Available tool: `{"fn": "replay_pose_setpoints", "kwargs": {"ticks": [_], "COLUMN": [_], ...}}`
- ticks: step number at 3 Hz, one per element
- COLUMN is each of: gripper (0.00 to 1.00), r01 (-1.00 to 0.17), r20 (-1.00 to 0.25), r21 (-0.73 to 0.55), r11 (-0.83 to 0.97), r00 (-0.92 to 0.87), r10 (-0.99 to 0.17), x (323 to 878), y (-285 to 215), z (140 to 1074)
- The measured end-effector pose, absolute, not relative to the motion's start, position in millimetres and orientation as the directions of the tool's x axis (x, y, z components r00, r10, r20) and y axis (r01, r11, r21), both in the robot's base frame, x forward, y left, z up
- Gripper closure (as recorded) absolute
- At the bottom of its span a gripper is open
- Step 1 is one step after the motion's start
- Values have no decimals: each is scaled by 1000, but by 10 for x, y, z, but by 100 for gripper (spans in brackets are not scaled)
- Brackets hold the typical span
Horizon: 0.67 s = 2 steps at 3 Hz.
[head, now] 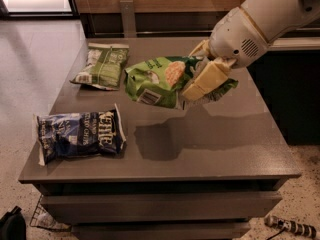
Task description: Move green rice chip bag near blue chip bag
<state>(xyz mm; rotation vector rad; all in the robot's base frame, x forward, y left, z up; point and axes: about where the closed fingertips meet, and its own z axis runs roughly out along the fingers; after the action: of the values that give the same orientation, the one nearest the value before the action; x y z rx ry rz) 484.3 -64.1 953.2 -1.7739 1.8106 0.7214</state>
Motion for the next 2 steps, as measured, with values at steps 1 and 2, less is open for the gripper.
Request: {"fn": "replay_pose_setpoints", "kwargs": {"ticks": [1, 2], "gripper": [52, 27], "r01": [-1000, -1000], "r20": [-680, -681], "r21": [24, 21], "r11": [10, 11], "r00": [-24, -22], "r10": [-733, -732], "x": [4849, 4857], "y": [-627, -607], "z": [9533, 9534]}}
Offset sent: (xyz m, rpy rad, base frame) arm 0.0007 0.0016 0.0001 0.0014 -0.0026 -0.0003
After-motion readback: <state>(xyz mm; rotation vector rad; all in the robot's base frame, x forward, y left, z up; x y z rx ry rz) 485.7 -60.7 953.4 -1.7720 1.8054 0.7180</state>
